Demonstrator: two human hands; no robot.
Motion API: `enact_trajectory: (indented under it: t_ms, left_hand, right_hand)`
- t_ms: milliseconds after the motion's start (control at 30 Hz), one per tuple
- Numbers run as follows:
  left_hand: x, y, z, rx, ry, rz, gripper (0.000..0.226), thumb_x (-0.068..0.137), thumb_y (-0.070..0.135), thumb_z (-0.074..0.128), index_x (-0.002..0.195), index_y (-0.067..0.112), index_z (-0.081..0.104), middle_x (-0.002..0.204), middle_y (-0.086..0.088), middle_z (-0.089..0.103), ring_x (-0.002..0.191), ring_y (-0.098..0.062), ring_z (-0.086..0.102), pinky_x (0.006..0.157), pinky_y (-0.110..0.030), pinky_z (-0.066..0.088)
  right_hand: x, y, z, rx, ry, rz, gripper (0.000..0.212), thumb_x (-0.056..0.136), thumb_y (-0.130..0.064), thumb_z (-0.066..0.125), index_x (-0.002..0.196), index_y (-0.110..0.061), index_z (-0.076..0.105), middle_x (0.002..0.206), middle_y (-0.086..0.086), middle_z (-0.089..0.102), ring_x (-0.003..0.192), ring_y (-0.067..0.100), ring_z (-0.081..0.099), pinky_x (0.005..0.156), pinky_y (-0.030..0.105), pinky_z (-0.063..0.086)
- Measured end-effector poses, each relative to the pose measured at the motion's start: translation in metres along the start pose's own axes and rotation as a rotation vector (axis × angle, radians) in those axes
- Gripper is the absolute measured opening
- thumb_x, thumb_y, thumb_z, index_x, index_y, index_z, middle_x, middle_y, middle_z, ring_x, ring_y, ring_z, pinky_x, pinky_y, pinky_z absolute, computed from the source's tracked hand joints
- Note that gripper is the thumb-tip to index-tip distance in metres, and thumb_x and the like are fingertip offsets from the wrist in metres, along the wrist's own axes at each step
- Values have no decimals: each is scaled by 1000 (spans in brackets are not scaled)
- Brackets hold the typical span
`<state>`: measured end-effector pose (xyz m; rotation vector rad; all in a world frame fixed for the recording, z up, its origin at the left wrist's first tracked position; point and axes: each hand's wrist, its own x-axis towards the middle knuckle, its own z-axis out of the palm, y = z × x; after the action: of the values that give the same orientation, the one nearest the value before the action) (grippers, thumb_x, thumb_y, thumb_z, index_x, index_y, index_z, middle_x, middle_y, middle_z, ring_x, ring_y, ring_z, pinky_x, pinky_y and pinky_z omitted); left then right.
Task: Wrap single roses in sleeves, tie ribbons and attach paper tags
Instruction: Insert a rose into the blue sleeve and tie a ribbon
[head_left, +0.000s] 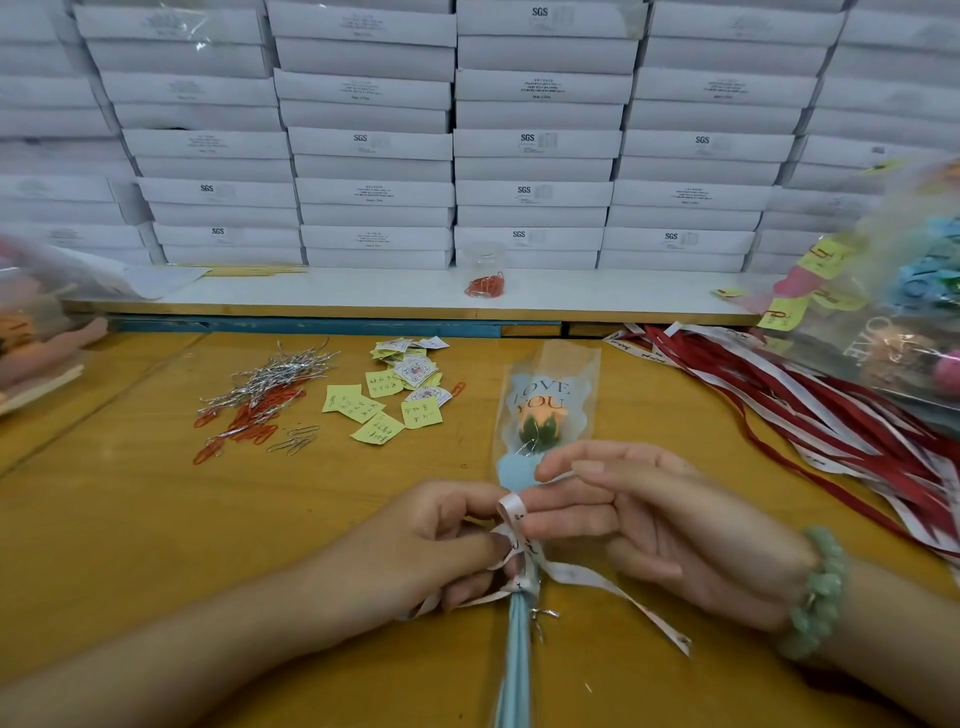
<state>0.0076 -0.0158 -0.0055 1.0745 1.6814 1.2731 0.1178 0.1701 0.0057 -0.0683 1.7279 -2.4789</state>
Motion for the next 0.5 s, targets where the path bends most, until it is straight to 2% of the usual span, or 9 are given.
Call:
enact_trajectory:
  t_ms: [33,133,167,233,267,333,367,433,500]
  left_hand:
    - [0,0,0,-9,-4,13,14,97,6,52,88,5,62,59,6,58,44,-1,42,40,-10,33]
    - [0,-1,0,-15,-1,29,17,90,16,54,92,1,63,74,-20,54,49,-7,42,46,-16,32]
    - [0,-1,-1,-34,-13,24,18,90,15,52,95,0,62,74,-19,55,50,-7,42,48,-18,33]
    - [0,-1,-2,-81,-48,28,20,92,8,48,99,-8,58,68,-1,61,49,-5,43,50,-16,36]
    - [0,-1,-3,-107,-57,26,23,91,6,46,101,-11,56,66,-4,61,49,-6,43,49,-16,36]
    - [-1,-2,-5,-134,-56,35,29,87,11,49,103,-13,55,69,-29,51,50,-14,41,49,-23,30]
    - [-1,-3,-6,-134,-59,51,34,86,16,53,103,-13,55,69,-33,46,51,-15,39,48,-22,31]
    - [-1,-2,-7,-117,-74,67,41,89,27,61,102,-12,58,65,-22,49,49,-12,42,47,-16,35]
    - [-2,0,-5,-78,-53,74,37,93,28,64,97,-8,60,58,4,58,44,-3,45,44,-10,37]
  right_hand:
    - [0,-2,-1,5,-36,5,20,89,-20,57,99,-9,69,115,25,66,101,26,69,34,11,35]
    - [0,-3,-3,-5,-106,3,20,93,-19,55,103,-7,67,120,25,63,109,28,65,36,12,35]
    - [0,-2,-2,-10,-116,-4,20,93,-18,55,104,-7,67,121,25,62,111,28,64,37,12,36]
    - [0,0,-2,-19,-123,-22,20,93,-17,55,106,-6,65,125,25,60,114,29,62,37,12,38]
    - [0,0,-1,-20,-127,-34,21,93,-17,54,108,-5,64,126,25,59,116,30,61,37,12,39]
    - [-1,0,0,-16,-148,-58,22,93,-16,52,111,-4,60,129,25,57,120,30,58,38,12,40]
    - [-1,-1,1,-23,-165,-71,23,94,-15,51,113,-3,57,131,25,56,121,30,57,39,12,40]
    - [-2,-2,3,-55,-190,-95,26,95,-14,50,117,0,53,131,24,55,109,22,66,40,13,39]
    - [-2,-1,4,-144,-164,-118,26,94,-14,51,116,0,55,129,21,58,86,15,69,39,13,39]
